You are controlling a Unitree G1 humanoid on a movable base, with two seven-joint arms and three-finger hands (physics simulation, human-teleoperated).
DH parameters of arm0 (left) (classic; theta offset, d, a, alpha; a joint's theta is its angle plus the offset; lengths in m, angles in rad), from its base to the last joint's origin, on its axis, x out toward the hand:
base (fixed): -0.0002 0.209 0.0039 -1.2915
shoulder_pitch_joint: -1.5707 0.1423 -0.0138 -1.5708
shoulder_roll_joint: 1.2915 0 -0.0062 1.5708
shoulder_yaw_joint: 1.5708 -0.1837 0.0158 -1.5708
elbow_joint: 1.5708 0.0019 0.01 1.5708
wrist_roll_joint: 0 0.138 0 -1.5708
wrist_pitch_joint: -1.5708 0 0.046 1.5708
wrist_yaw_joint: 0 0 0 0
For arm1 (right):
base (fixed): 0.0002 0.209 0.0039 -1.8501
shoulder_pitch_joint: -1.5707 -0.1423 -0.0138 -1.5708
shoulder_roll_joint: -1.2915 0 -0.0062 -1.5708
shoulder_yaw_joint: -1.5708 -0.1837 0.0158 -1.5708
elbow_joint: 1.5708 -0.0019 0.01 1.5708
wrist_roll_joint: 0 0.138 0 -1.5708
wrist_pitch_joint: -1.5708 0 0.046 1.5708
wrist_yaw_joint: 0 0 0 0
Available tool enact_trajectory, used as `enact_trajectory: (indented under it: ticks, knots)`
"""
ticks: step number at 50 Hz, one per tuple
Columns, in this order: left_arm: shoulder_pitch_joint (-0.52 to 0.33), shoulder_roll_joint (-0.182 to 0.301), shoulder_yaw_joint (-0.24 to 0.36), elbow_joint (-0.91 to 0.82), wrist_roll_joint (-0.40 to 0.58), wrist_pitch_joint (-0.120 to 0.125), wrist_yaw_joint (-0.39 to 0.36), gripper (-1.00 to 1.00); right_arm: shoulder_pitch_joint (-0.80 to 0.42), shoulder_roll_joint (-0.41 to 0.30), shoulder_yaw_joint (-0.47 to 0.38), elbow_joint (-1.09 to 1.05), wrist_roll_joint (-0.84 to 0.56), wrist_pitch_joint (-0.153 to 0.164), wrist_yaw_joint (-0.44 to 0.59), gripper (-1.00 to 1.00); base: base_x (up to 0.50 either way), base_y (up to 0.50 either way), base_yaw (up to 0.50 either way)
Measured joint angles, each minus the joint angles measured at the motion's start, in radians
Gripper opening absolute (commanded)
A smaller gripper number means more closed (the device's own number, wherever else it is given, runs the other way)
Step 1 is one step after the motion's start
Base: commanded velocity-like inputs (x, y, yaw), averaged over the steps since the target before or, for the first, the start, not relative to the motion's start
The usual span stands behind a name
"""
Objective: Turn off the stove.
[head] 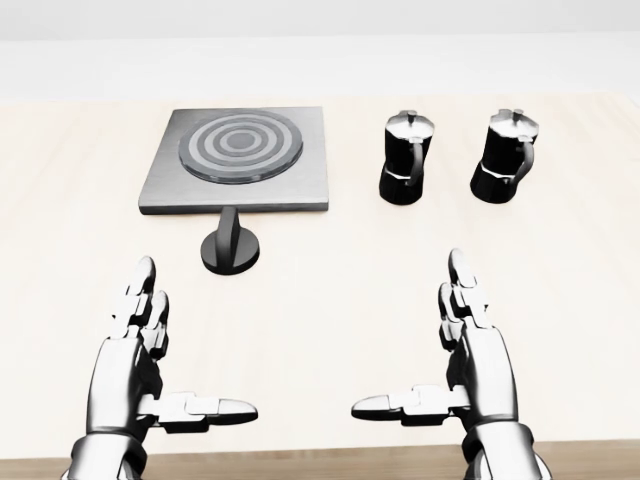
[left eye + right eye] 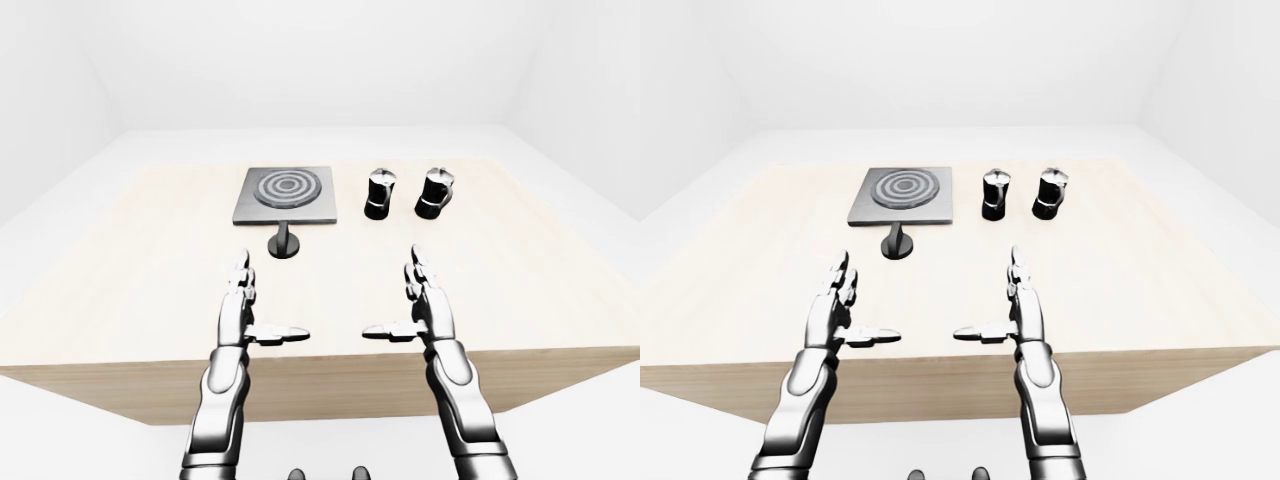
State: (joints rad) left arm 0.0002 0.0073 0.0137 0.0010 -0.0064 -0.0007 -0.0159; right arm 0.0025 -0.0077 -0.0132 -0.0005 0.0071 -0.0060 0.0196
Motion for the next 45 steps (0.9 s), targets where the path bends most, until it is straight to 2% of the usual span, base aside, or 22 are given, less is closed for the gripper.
enact_trajectory:
  ticks: [12, 21, 37, 45]
  knots:
    - [0.009, 0.008, 0.014, -0.013, -0.002, 0.002, -0.02, 1.0, 0.002, -0.008, -0.008, -0.001, 0.003, -0.008, 0.036, 1.0, 0.0, 0.02, 0.0]
    - [0.014, 0.008, 0.015, -0.02, 0.001, -0.002, -0.026, 1.0, 0.001, -0.011, -0.01, 0.0, 0.005, -0.011, 0.051, 1.0, 0.08, 0.34, 0.0]
    - [0.008, 0.01, 0.017, 0.013, 0.005, -0.036, -0.027, 1.0, 0.0, -0.009, -0.009, 0.002, 0.009, -0.014, 0.063, 1.0, 0.09, 0.36, 0.0]
    - [0.009, 0.01, 0.017, 0.011, 0.006, -0.037, -0.028, 1.0, -0.001, -0.009, -0.009, 0.002, 0.007, -0.013, 0.064, 1.0, 0.09, 0.34, 0.0]
